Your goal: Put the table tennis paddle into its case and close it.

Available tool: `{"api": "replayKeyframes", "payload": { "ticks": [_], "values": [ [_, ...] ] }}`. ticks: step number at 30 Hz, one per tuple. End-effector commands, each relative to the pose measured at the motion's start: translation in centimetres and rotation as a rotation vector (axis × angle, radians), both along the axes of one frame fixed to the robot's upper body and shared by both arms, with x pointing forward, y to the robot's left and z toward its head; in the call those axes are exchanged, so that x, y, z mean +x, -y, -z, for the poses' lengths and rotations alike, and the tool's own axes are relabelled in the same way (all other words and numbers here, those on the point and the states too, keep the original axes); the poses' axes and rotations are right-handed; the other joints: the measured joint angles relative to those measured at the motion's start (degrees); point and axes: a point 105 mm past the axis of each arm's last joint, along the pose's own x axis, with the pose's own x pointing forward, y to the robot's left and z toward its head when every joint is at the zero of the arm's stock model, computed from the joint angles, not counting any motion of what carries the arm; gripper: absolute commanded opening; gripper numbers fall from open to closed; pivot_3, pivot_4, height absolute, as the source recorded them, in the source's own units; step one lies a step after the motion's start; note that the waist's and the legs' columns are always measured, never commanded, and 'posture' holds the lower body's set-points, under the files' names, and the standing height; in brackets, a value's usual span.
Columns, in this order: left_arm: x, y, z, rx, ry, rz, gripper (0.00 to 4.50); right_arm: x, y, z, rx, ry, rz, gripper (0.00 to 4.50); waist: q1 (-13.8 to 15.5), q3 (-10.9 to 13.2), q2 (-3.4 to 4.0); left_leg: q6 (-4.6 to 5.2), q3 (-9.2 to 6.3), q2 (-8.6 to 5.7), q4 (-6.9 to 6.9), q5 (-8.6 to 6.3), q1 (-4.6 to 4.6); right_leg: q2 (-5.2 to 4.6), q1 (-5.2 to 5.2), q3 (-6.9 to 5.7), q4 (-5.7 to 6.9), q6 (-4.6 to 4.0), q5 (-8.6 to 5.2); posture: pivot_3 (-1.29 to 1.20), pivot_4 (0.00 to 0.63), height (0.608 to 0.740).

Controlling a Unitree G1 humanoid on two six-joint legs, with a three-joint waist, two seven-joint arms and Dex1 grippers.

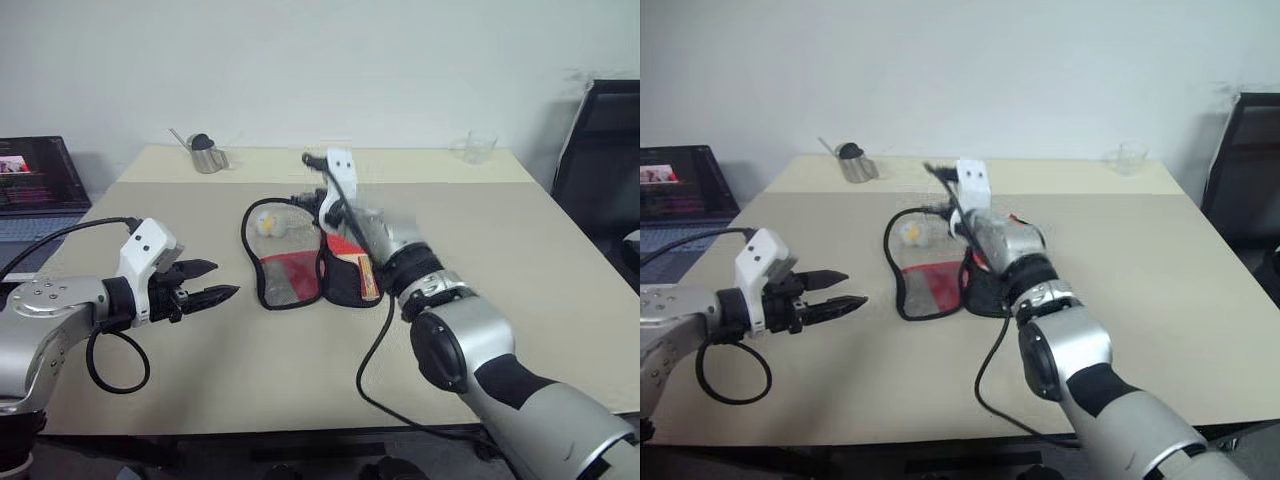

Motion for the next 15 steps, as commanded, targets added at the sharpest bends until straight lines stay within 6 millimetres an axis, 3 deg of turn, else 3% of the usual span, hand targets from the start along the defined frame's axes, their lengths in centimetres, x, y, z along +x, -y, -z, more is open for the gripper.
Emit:
{"api": "replayKeyframes", "payload": {
  "ticks": [1,5,10,15],
  "values": [
    [0.5,-0.5,-1.5,0.021,0.067,-0.004,3.18,-0.2,4.5,-1.4,-0.125,0.079,-0.054,0.02,0.89,-0.04,-0.06,0.00,0.00,0.00,0.02,0.00,0.00,-0.01,0.02,0.01,-0.01,0.00,0.00,0.00,0.150,0.740],
    [1.4,-1.3,-1.6,0.026,0.081,-0.032,3.18,-0.4,11.2,1.3,-0.309,0.043,-0.057,0.85,1.34,-0.10,-0.15,0.00,0.13,-0.12,0.06,0.00,0.01,-0.05,0.08,0.20,-0.05,-0.01,0.00,0.00,0.150,0.740],
    [4.1,-2.0,-0.6,-0.014,0.076,-0.131,3.18,-1.9,17.7,2.0,-0.403,0.021,-0.107,2.62,1.12,-0.06,-0.09,0.00,0.39,-0.13,0.04,0.00,0.02,-0.04,-0.03,0.40,0.00,0.00,0.01,0.00,0.150,0.740],
    [6.7,-1.7,0.6,-0.038,0.060,-0.197,3.18,-5.5,19.5,0.5,-0.414,0.106,-0.275,4.31,0.46,-0.06,-0.09,0.00,0.41,-0.03,0.01,-0.01,0.10,0.18,-0.05,0.35,0.02,-0.02,0.02,0.00,0.150,0.740]
  ]
}}
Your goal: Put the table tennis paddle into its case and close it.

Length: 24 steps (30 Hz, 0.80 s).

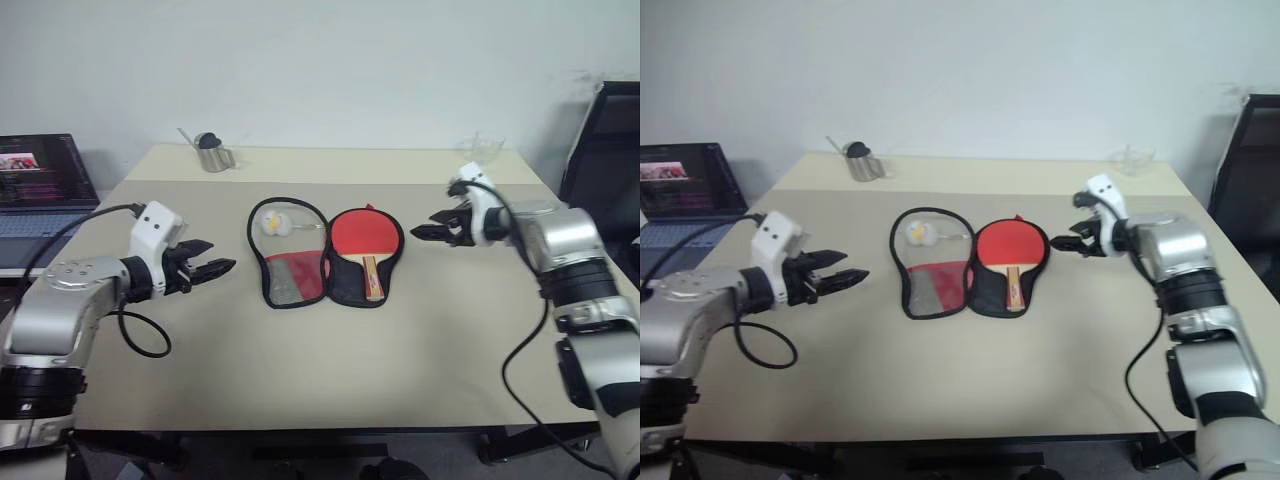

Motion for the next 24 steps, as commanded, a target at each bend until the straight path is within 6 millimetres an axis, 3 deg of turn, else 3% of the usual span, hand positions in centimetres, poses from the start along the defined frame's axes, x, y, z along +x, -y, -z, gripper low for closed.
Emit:
{"api": "replayKeyframes", "payload": {
  "ticks": [1,5,11,20,24],
  "values": [
    [1.8,-0.8,0.0,0.039,0.015,-0.097,3.18,-2.9,-1.5,-2.2,0.034,0.071,-0.203,4.46,-0.55,0.00,-0.01,0.00,0.01,0.05,0.00,0.00,0.05,0.05,0.00,0.01,0.01,0.00,0.00,0.00,0.150,0.740],
    [3.4,-1.8,2.4,0.161,-0.040,-0.190,3.18,-6.4,-2.4,-2.8,0.061,0.061,-0.377,4.46,-1.20,0.00,0.00,-0.01,0.00,0.05,0.01,0.01,0.21,0.07,0.09,0.02,0.10,-0.06,0.03,0.00,0.150,0.740],
    [5.1,-1.7,4.4,0.254,-0.086,-0.221,3.18,-6.8,-2.3,-2.9,0.039,0.087,-0.339,4.46,-1.14,-0.01,-0.03,-0.01,0.31,-0.02,0.08,0.00,0.34,0.06,0.11,0.37,0.12,-0.06,0.12,0.00,0.150,0.740],
    [8.8,2.1,6.7,0.133,-0.096,-0.219,3.18,-7.2,-2.9,-3.0,0.035,0.113,-0.331,4.46,-0.50,-0.05,-0.05,-0.01,0.46,-0.19,0.09,0.00,0.32,-0.03,0.12,0.56,0.07,0.01,0.17,0.00,0.150,0.740],
    [10.0,3.8,5.8,0.094,-0.045,-0.196,3.18,-7.2,-3.1,-2.8,0.028,0.118,-0.326,4.46,0.58,-0.05,-0.05,-0.01,0.45,-0.21,0.14,0.01,0.42,-0.03,0.23,0.54,0.08,0.10,0.22,0.00,0.150,0.740]
  ]
}}
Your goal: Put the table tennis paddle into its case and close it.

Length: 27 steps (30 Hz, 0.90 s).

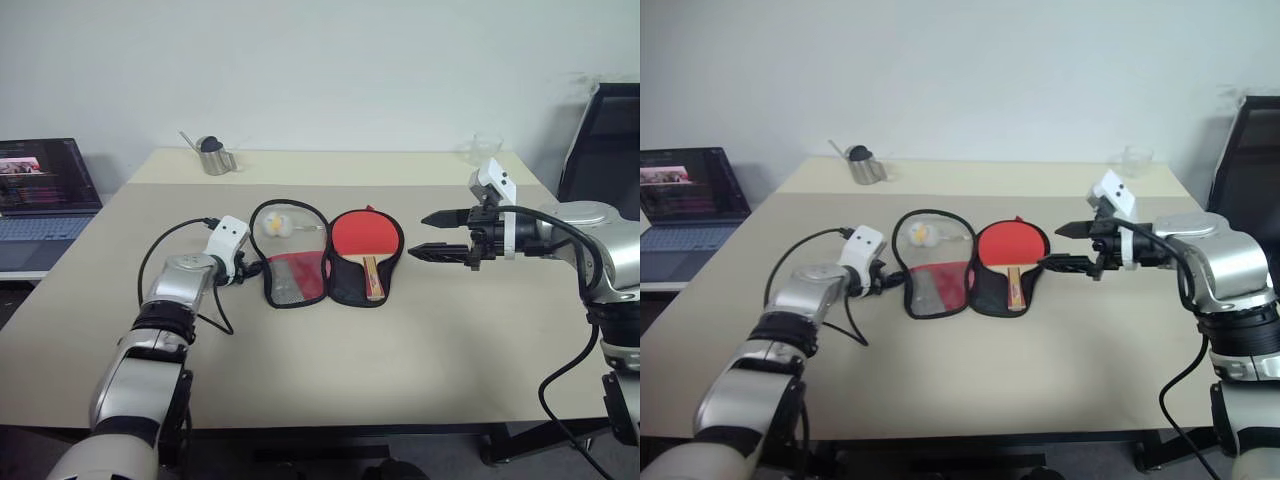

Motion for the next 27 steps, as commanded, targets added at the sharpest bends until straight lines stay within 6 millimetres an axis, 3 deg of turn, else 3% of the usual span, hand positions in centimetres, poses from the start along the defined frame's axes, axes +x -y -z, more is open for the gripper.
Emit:
{"api": "replayKeyframes", "payload": {
  "ticks": [1,12,16,21,27],
  "values": [
    [0.9,1.4,-1.2,-0.022,0.058,0.032,3.18,-0.5,-0.1,-1.1,0.008,0.053,-0.007,4.46,0.30,0.00,0.00,0.00,0.00,0.00,0.02,0.00,-0.01,0.00,0.00,0.00,0.00,0.01,0.01,0.00,0.150,0.740],
    [1.1,7.4,-6.4,-0.212,0.199,0.265,3.18,0.0,0.8,-1.6,0.000,0.101,0.044,4.46,-0.01,0.01,-0.02,0.01,0.08,-0.19,-0.01,0.00,-0.26,-0.02,-0.15,0.14,-0.13,0.10,0.05,0.00,0.150,0.740],
    [0.6,10.0,-7.3,-0.231,0.237,0.344,3.18,0.4,1.7,-2.1,-0.003,0.126,0.088,4.46,0.02,0.01,-0.02,0.00,0.07,-0.19,0.02,0.00,-0.22,-0.02,-0.12,0.13,-0.09,0.10,0.05,0.00,0.150,0.740],
    [0.4,13.2,-6.2,-0.222,0.205,0.352,3.18,0.6,3.1,-3.5,-0.001,0.175,0.133,4.46,-0.02,0.01,-0.02,0.01,0.13,-0.24,0.02,0.00,-0.18,-0.02,-0.11,0.24,-0.09,0.14,0.08,0.00,0.150,0.740],
    [-0.7,16.5,-1.9,-0.129,0.099,0.347,3.18,0.6,4.5,-4.3,-0.006,0.207,0.178,4.46,-0.41,0.01,-0.02,0.01,0.19,-0.25,0.00,-0.01,-0.12,-0.02,-0.11,0.35,-0.10,0.15,0.07,0.00,0.150,0.740]
  ]
}}
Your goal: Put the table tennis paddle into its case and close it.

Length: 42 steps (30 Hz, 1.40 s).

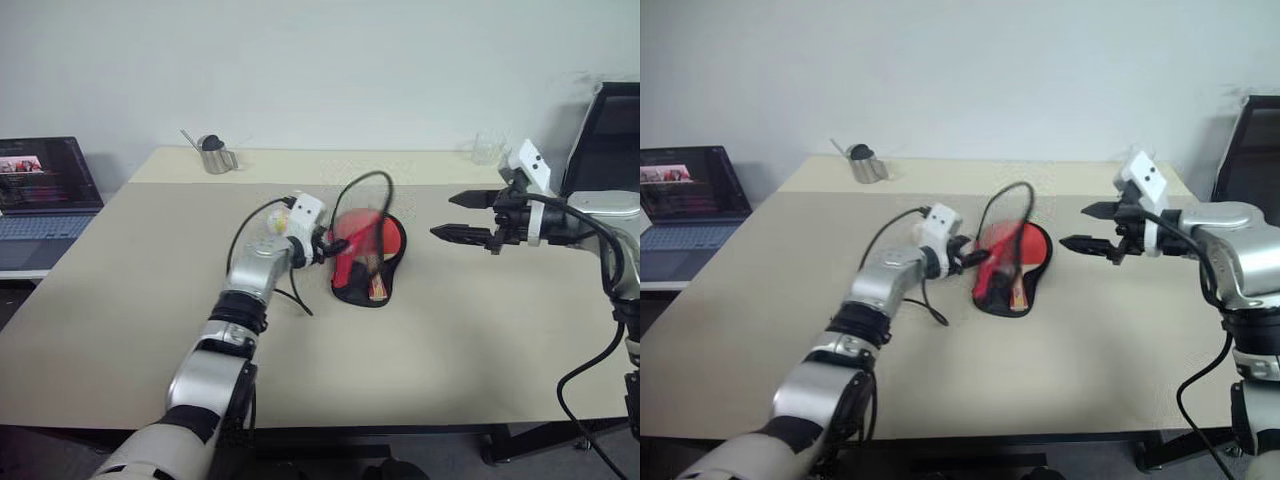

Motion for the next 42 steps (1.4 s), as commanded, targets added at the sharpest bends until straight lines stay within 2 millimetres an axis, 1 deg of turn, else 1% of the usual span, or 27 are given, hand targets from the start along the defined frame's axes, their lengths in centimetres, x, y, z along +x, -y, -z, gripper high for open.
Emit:
{"api": "replayKeyframes", "payload": {
  "ticks": [1,4,6,8,10,11,13,15,18,21,22,24,25,27,32,40,42],
  "values": [
    [-0.7,0.8,1.0,0.089,0.009,0.010,3.18,-0.4,1.0,-2.1,0.003,0.084,0.031,4.46,-0.39,0.00,0.00,0.00,0.01,0.00,-0.01,0.00,0.02,0.00,0.00,0.04,0.02,0.00,0.00,0.00,0.150,0.740],
    [-1.1,0.0,2.1,0.141,-0.011,0.016,3.18,-0.7,1.1,-1.6,0.000,0.073,0.032,4.46,-0.82,0.00,0.00,0.00,-0.02,0.02,-0.02,0.00,0.08,0.00,0.00,0.05,0.06,0.00,0.00,0.00,0.150,0.740],
    [-1.3,-0.7,2.1,0.160,-0.017,0.022,3.18,-0.7,0.9,-1.5,0.004,0.067,0.027,4.46,-1.29,0.00,0.00,0.00,-0.04,0.03,-0.02,0.00,0.17,0.00,0.07,0.05,0.07,0.00,0.00,0.00,0.150,0.740],
    [-1.4,-1.7,1.5,0.168,-0.006,0.022,3.18,-0.6,0.5,-1.3,0.029,0.055,0.024,4.46,-1.63,0.00,0.00,0.00,-0.03,0.03,-0.02,0.00,0.18,0.00,0.09,0.07,0.07,0.01,0.01,0.00,0.150,0.740],
    [-1.5,-2.7,0.3,0.150,0.013,0.023,3.18,-0.2,0.1,-1.1,0.085,0.021,0.031,4.46,-1.83,0.00,0.00,0.00,0.00,0.03,-0.02,0.00,0.21,0.00,0.08,0.14,0.08,0.03,0.02,0.00,0.150,0.740],
    [-1.7,-3.2,-0.6,0.133,0.033,0.039,3.18,0.2,-0.3,-0.9,0.145,-0.017,0.042,4.46,-1.91,0.00,0.00,0.00,0.00,0.06,-0.02,0.00,0.22,0.00,0.08,0.16,0.09,0.03,0.03,0.00,0.150,0.740],
    [-2.9,-3.8,-2.6,0.088,0.073,0.112,3.18,1.5,-0.9,0.4,0.247,-0.116,0.110,4.46,-2.16,0.00,0.00,-0.01,0.01,0.16,-0.02,0.00,0.22,0.01,0.06,0.15,0.11,0.03,0.03,0.00,0.150,0.740],
    [-4.7,-4.2,-4.4,0.043,0.107,0.211,3.18,2.9,-1.4,2.6,0.317,-0.260,0.216,4.46,-2.23,0.00,0.00,-0.03,0.04,0.30,-0.03,0.02,0.20,0.03,0.05,0.12,0.12,0.00,0.04,0.00,0.150,0.740],
    [-7.3,-5.1,-5.6,0.045,0.128,0.319,3.18,3.7,-2.4,6.1,0.321,-0.424,0.307,4.46,-1.91,-0.01,0.01,-0.09,0.05,0.41,-0.08,0.05,0.19,0.04,0.01,0.11,0.12,-0.03,0.05,0.00,0.150,0.740],
    [-9.2,-6.6,-5.6,0.084,0.105,0.358,3.18,4.3,-3.7,8.5,0.361,-0.548,0.362,4.46,-1.72,-0.01,0.02,-0.08,0.13,0.42,-0.10,0.04,0.17,0.03,-0.03,0.21,0.10,-0.04,0.04,0.00,0.150,0.740],
    [-9.6,-6.9,-5.5,0.097,0.100,0.363,3.18,4.4,-4.0,8.9,0.367,-0.570,0.372,4.46,-1.68,-0.01,0.02,-0.07,0.15,0.42,-0.09,0.04,0.17,0.03,-0.03,0.22,0.09,-0.03,0.05,0.00,0.150,0.740],
    [-9.9,-7.1,-5.5,0.109,0.097,0.362,3.18,4.6,-4.2,9.4,0.375,-0.596,0.393,4.46,-1.49,-0.01,0.02,-0.06,0.15,0.41,-0.06,0.04,0.17,0.03,-0.02,0.22,0.09,-0.03,0.05,0.00,0.150,0.740],
    [-10.0,-7.5,-5.6,0.104,0.096,0.342,3.18,4.8,-4.4,10.3,0.363,-0.620,0.418,4.46,-1.30,-0.01,0.01,-0.06,0.14,0.40,-0.05,0.04,0.15,0.03,-0.02,0.21,0.09,-0.03,0.05,0.00,0.150,0.740],
    [-10.4,-8.1,-5.4,0.100,0.088,0.314,3.18,5.2,-5.3,11.9,0.381,-0.686,0.445,4.46,-1.29,-0.03,-0.02,-0.05,0.07,0.39,-0.03,0.04,0.13,0.03,0.02,0.19,0.08,-0.02,0.05,0.00,0.150,0.740],
    [-11.3,-8.3,-5.4,0.097,0.077,0.293,3.18,5.8,-7.0,12.9,0.416,-0.740,0.444,4.46,-1.55,-0.04,-0.03,-0.04,0.10,0.38,-0.05,0.03,0.12,0.07,0.00,0.24,0.06,-0.01,0.05,0.00,0.150,0.740],
    [-12.3,-8.8,-5.4,0.106,0.070,0.254,3.18,6.9,-7.1,14.6,0.447,-0.789,0.515,4.46,-1.92,-0.13,-0.09,-0.04,0.07,0.43,-0.04,0.04,0.27,0.23,0.08,0.24,0.09,-0.06,0.09,0.00,0.150,0.740],
    [-12.4,-9.0,-5.4,0.105,0.068,0.241,3.18,6.9,-7.5,14.9,0.453,-0.805,0.514,4.46,-1.93,-0.17,-0.14,-0.01,0.05,0.43,-0.03,0.06,0.37,0.26,0.20,0.24,0.09,-0.05,0.10,0.00,0.150,0.740]
  ]
}}
